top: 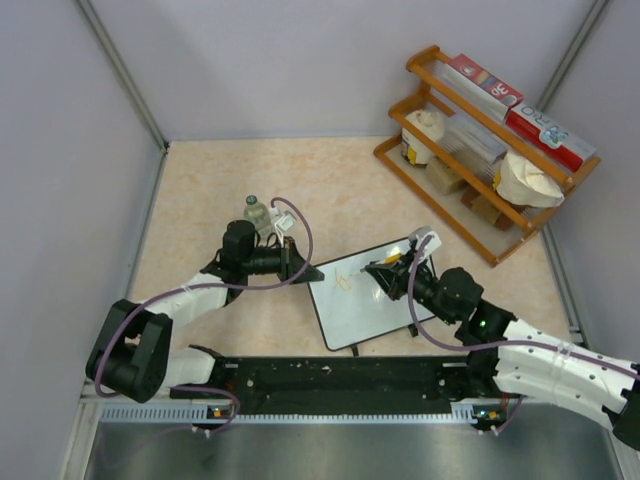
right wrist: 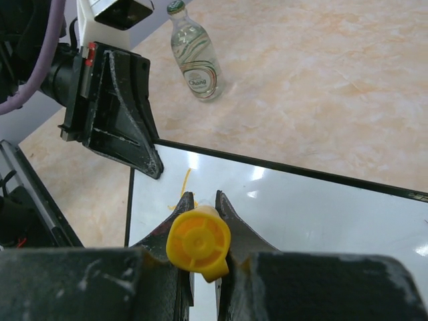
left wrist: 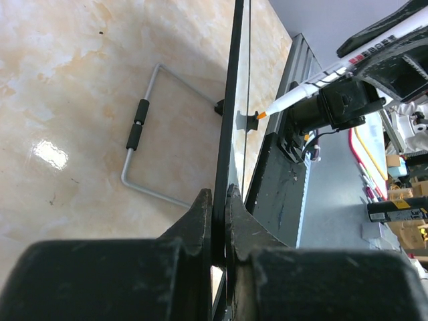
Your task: Write a sentence on the whiteboard
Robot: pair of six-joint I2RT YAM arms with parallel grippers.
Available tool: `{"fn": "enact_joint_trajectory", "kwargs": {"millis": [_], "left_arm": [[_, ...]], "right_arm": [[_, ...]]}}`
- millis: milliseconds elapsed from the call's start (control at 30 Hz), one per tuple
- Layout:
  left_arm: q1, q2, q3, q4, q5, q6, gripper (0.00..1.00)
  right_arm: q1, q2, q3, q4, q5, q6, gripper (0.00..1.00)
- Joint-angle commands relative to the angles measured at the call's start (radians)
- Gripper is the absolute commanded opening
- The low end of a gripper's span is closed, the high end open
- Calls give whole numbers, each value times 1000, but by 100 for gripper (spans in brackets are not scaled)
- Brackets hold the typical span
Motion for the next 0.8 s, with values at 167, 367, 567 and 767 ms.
{"fn": "enact_joint_trajectory", "kwargs": {"millis": [167, 367, 567, 767], "left_arm": [[14, 23, -49, -39, -147, 118, 0], [14, 28, -50, -33, -146, 117, 0], [14, 28, -52, -31, -146, 115, 0], [14, 31, -50, -30, -144, 115, 0]], "right_arm": [[37, 43, 17, 73, 126, -14, 0], [37, 69, 14, 82, 114, -3, 0], [35, 59, -6, 88, 89, 12, 0], [38, 68, -11, 74, 80, 21, 0]]}}
